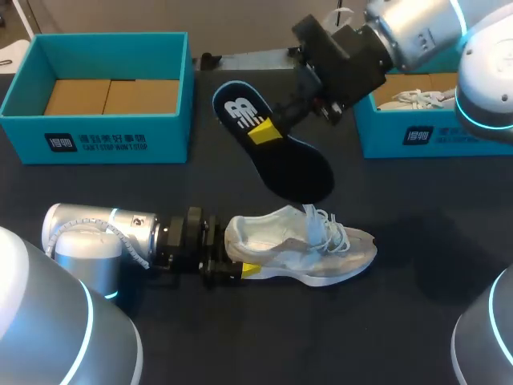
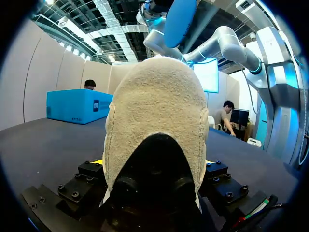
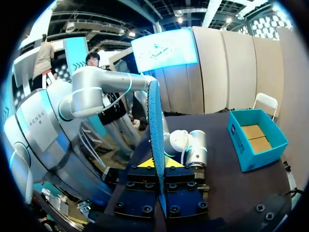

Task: Take the shoe out of the shoebox, open the shoe tongue, remove and reinsert the insole, then place the shoe into the shoebox

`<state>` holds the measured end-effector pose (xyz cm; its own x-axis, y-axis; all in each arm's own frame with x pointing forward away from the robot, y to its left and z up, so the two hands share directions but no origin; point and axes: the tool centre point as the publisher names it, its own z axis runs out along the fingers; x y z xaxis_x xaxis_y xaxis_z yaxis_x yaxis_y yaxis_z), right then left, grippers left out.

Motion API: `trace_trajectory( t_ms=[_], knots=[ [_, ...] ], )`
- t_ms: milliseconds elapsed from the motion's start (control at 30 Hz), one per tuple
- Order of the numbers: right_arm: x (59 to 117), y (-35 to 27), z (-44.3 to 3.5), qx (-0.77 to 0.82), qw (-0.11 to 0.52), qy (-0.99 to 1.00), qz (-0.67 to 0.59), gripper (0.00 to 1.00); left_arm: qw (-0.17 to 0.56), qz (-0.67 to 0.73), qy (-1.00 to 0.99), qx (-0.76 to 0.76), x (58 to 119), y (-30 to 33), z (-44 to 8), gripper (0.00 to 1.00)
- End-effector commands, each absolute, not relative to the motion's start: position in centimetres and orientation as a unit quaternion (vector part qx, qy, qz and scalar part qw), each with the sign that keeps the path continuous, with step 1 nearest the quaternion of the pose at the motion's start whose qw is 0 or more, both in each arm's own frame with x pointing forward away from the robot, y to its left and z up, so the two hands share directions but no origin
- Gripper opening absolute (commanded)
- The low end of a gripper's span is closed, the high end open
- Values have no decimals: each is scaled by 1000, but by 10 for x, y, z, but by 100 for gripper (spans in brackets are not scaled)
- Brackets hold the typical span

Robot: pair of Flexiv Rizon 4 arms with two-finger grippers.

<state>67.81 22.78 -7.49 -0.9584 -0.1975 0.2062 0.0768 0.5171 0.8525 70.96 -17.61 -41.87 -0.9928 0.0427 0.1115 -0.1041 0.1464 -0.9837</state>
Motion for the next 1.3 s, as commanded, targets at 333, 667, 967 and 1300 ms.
trace_trajectory(
  t_ms=[333,667,967,1300],
  knots=[
    [647,189,-27,-37,145,-808,-569,0,55,653,-755,21,709,-177,-419,0],
    [647,189,-27,-37,145,-808,-569,0,55,653,-755,21,709,-177,-419,0],
    [638,182,-8,-82,147,-789,-591,0,55,653,-755,21,709,-177,-419,0],
    [601,173,12,-152,150,-775,-595,0,55,653,-755,21,709,-177,-419,0]
  ],
)
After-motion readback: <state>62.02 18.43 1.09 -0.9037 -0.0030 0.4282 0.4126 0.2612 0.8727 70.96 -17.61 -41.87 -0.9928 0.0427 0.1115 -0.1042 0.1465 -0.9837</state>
